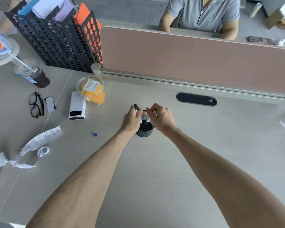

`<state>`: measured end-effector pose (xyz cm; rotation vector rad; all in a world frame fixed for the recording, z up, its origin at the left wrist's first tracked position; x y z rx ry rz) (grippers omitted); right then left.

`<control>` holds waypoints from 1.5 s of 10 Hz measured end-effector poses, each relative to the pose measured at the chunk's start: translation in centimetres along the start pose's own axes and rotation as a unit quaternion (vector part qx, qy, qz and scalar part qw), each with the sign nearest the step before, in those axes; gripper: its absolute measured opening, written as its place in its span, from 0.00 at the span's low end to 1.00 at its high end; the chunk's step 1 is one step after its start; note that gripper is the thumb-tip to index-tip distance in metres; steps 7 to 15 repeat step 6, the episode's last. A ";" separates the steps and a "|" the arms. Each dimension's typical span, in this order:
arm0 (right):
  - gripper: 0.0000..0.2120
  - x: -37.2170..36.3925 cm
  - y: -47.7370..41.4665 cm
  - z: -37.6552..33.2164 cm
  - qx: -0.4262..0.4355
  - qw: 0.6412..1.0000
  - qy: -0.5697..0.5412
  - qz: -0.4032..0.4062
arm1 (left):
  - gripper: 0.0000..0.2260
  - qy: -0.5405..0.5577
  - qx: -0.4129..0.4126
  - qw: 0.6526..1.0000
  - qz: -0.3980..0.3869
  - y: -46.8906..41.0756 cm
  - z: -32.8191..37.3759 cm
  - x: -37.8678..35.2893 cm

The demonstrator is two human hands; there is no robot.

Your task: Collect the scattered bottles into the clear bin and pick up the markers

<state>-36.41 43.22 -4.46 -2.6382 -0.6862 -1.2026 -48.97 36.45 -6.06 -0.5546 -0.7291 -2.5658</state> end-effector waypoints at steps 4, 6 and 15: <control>0.21 0.8 0.7 0.6 -0.019 1.000 0.014 0.000 | 0.10 0.037 0.000 0.999 0.013 0.1 -0.3 0.3; 0.17 1.1 2.4 1.0 -0.006 1.000 -0.012 0.020 | 0.13 0.063 0.037 0.993 0.090 2.5 -2.0 3.4; 0.17 1.1 2.4 1.0 -0.006 1.000 -0.012 0.020 | 0.13 0.063 0.037 0.993 0.090 2.5 -2.0 3.4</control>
Point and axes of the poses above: each hand's wrist, its own y-axis away from the middle knuckle, its own x-axis out of the back of the hand, z = x × y, the point moved 10 cm from there along -y, towards the middle knuckle, and after that the axes turned 6 degrees about x, right-handed, at the moved point
